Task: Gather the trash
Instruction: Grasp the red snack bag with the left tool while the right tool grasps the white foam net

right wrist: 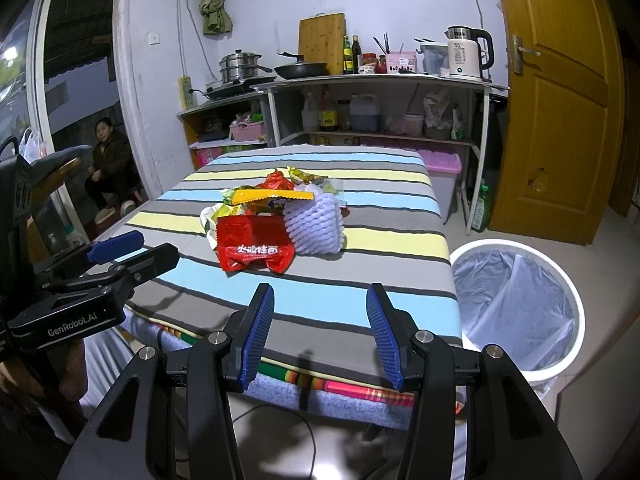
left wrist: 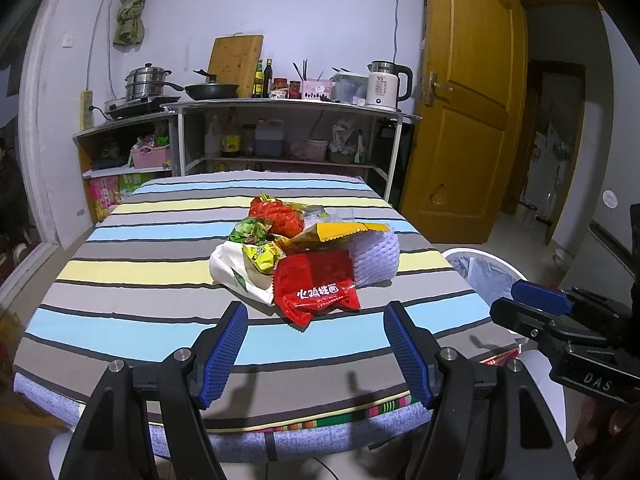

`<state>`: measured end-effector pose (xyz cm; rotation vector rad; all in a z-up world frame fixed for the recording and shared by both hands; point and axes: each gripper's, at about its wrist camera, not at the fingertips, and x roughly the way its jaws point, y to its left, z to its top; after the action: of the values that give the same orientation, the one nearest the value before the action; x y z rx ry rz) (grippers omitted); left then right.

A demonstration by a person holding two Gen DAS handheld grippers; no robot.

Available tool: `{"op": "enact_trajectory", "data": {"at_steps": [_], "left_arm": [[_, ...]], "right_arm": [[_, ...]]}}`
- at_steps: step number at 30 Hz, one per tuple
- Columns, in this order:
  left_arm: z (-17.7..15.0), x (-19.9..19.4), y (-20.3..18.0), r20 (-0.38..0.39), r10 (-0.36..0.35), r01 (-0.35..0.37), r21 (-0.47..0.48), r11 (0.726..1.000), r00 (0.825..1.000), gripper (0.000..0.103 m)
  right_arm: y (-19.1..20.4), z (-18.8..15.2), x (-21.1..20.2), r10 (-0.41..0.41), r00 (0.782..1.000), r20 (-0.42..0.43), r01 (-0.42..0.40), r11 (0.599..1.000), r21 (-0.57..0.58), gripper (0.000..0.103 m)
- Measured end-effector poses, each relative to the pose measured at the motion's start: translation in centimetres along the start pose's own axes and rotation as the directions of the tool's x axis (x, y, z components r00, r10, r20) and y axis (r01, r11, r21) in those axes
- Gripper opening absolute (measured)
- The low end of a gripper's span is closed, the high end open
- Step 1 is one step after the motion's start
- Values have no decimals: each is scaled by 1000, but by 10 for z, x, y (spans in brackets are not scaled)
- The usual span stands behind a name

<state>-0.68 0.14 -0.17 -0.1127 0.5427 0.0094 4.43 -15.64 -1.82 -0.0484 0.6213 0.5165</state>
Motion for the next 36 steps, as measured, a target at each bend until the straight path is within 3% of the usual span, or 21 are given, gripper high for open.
{"op": "enact_trajectory", "data": {"at_steps": [13, 20, 27, 36], "left_arm": [[5, 22, 15, -13, 0, 0, -3, 1000, 1000, 67], [17, 48, 28, -26, -1, 1, 1, 1000, 1000, 57], [21, 80, 38, -52, -36, 36, -3, 999, 998, 50], [21, 110, 45, -97, -105, 104, -16, 994, 990, 49]], "right_arm": [[-1, 9, 19, 4, 1000, -17, -4, 1000, -15, 49], [-2, 22, 49, 7, 999, -39, -8, 1000, -25, 49], [-6, 34, 87, 17, 997, -75, -18, 1000, -20, 49], [-9, 46, 127, 48, 992, -113, -49, 999, -11, 49]]}}
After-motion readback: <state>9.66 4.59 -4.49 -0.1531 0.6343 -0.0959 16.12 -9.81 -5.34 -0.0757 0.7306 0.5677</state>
